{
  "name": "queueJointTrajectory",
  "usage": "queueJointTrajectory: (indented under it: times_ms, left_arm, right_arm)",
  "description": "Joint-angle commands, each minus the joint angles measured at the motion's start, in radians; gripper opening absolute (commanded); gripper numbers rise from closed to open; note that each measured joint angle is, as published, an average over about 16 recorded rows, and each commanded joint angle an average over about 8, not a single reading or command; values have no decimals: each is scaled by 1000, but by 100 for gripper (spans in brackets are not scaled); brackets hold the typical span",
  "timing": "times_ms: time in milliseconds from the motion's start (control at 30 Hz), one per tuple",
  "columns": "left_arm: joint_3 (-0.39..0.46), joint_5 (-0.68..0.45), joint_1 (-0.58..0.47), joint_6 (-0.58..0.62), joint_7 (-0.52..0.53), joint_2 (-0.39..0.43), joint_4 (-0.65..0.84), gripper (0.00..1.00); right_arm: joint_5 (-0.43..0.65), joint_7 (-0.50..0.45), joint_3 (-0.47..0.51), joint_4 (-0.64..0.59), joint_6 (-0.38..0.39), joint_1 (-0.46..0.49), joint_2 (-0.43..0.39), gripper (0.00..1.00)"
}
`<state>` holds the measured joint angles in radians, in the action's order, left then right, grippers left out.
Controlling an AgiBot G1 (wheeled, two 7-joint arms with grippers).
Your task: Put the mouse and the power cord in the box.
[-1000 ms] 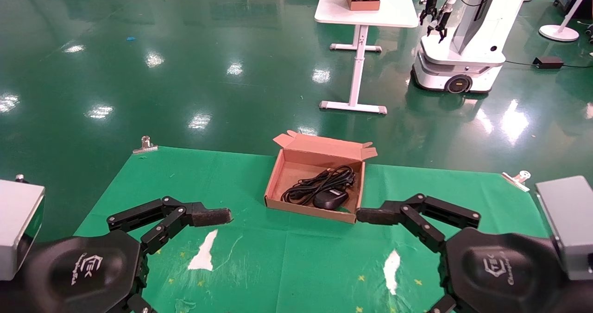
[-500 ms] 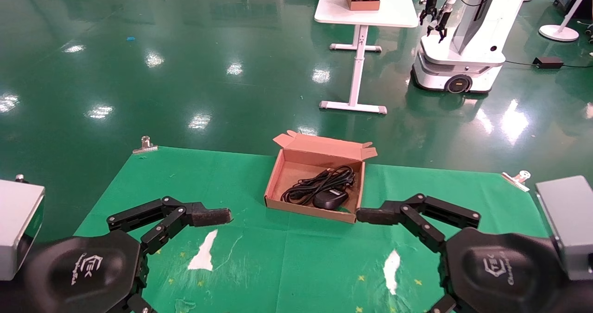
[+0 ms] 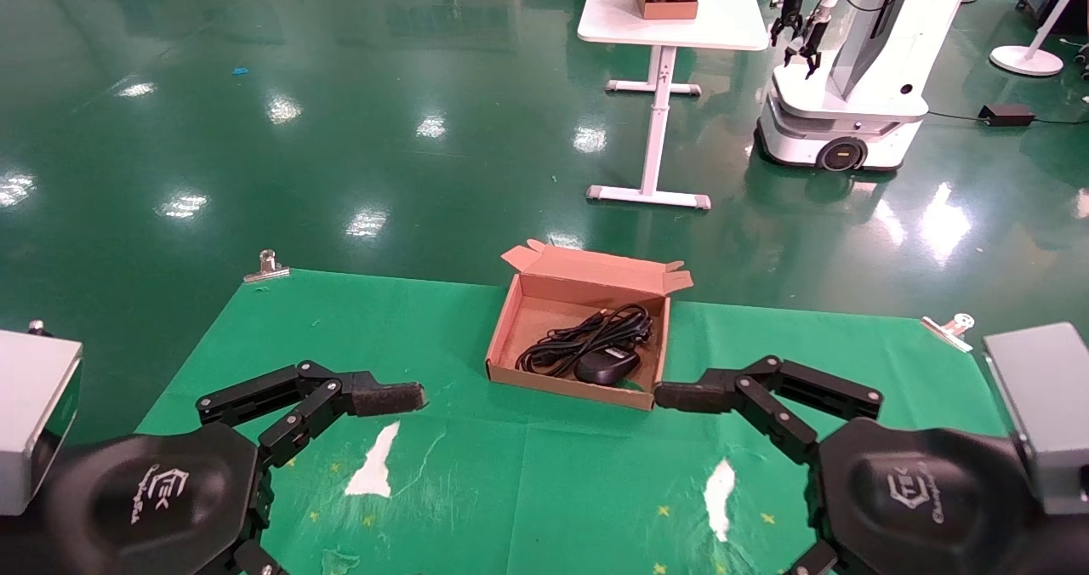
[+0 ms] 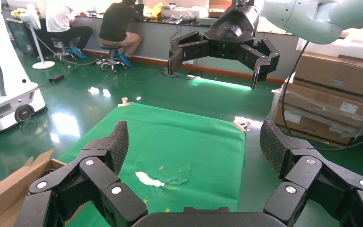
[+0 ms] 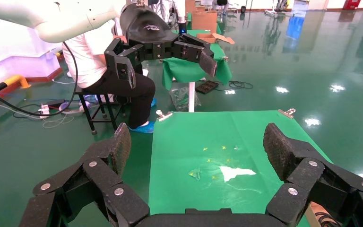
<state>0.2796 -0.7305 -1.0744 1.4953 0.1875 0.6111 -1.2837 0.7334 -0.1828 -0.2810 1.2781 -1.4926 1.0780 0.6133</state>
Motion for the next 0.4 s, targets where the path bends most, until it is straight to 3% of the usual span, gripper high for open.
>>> queueJointTrajectory:
  times_ms: [33,400]
  left_arm:
    - [0,0,0,0,0,0,0,100]
    - [0,0,0,0,0,0,0,100]
  right_arm:
    - [0,0,0,0,0,0,0,100]
    - [0,0,0,0,0,0,0,100]
